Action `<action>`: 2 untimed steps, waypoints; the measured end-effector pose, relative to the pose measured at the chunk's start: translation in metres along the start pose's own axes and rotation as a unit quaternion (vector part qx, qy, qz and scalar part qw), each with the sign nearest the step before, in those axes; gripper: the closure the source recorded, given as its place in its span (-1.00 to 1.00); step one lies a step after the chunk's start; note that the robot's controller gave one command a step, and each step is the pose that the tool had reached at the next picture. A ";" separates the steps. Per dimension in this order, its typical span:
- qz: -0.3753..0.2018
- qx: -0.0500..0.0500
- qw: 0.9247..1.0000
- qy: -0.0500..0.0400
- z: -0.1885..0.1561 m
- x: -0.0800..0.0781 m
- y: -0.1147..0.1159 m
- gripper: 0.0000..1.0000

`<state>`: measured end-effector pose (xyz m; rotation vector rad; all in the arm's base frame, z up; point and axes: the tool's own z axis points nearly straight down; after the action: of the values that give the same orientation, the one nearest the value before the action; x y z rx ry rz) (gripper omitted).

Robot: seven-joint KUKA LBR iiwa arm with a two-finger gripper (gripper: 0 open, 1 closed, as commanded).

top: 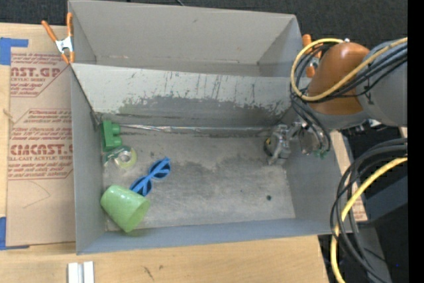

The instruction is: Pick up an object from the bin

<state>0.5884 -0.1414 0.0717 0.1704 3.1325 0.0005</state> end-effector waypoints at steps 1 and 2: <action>0.026 0.000 1.000 -0.003 -0.128 0.020 0.015 1.00; 0.087 0.000 0.996 0.005 -0.040 0.036 0.016 1.00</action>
Offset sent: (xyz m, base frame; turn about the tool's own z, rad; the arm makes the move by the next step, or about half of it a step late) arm -0.0216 0.0157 0.1234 0.0538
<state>0.5544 -0.1219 0.1111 0.4443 3.1162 0.0029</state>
